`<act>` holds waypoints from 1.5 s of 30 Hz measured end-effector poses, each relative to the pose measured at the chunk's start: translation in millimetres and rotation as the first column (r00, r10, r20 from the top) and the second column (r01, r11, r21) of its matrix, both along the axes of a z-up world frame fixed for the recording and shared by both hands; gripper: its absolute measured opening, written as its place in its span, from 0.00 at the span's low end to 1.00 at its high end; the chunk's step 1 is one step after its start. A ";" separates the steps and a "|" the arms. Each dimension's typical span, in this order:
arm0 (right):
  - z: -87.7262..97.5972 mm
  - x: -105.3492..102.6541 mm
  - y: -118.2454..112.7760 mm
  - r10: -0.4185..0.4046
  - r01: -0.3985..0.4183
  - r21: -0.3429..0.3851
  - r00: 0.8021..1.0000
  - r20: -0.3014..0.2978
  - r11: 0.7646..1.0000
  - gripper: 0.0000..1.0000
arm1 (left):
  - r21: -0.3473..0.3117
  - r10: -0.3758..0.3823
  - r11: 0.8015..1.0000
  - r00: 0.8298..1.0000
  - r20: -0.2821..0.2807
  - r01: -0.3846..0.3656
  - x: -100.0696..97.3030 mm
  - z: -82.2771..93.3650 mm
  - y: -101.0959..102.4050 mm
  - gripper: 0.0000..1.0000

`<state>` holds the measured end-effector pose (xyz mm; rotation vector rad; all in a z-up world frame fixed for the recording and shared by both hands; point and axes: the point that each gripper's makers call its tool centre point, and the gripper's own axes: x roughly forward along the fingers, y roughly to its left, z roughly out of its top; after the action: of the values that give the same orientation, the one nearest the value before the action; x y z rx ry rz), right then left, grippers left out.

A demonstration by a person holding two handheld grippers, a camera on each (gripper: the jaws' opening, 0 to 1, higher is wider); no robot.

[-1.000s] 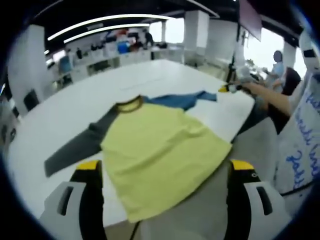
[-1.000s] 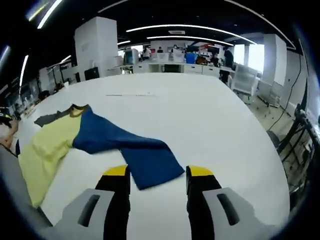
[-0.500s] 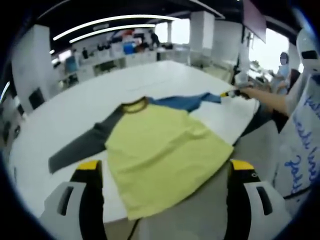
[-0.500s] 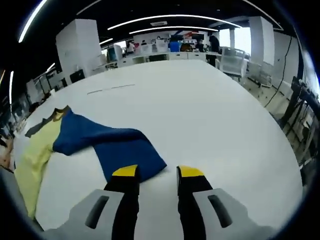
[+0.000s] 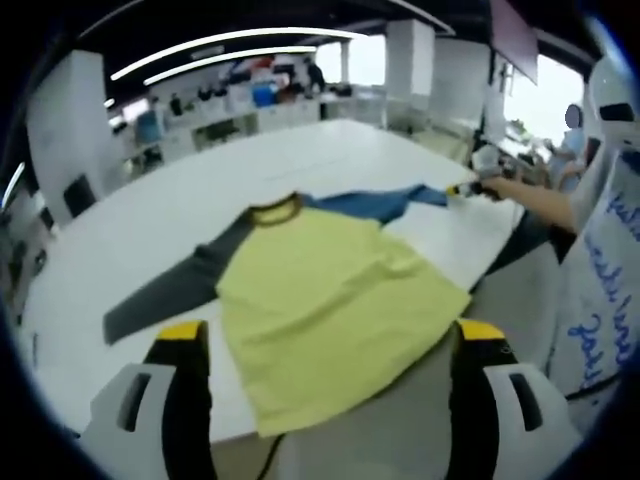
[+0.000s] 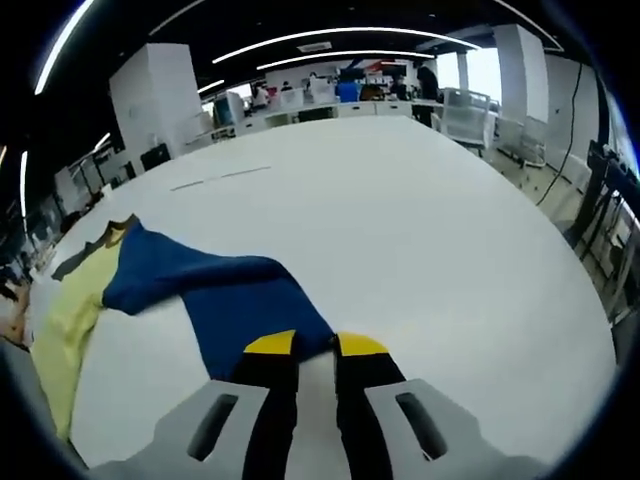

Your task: Fold the garment on the visible template until the final outline fits inside the template.

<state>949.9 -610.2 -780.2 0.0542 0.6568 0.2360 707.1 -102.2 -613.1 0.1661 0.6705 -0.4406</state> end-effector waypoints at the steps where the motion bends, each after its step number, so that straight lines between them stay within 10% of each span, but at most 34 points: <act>1: 0.3 -0.3 1.5 0.001 -0.001 0.002 1.000 0.001 1.000 0.11 | 0.000 -0.001 1.000 1.000 -0.003 0.001 -0.1 -0.3 -0.2 0.97; 19: 2.7 -16.1 26.4 -0.010 0.009 0.123 1.000 0.007 0.992 0.06 | 0.001 -0.010 1.000 1.000 -0.010 0.010 -0.3 -1.0 -2.0 0.95; 45: 37.9 11.2 -14.9 -0.024 0.025 -0.039 1.000 0.007 0.999 0.01 | -0.003 -0.025 1.000 1.000 -0.014 0.025 -0.8 -2.5 5.4 0.94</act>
<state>961.1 -625.1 -742.3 0.0239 0.6542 0.1994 706.2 -96.8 -615.5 0.1686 0.6822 -0.4675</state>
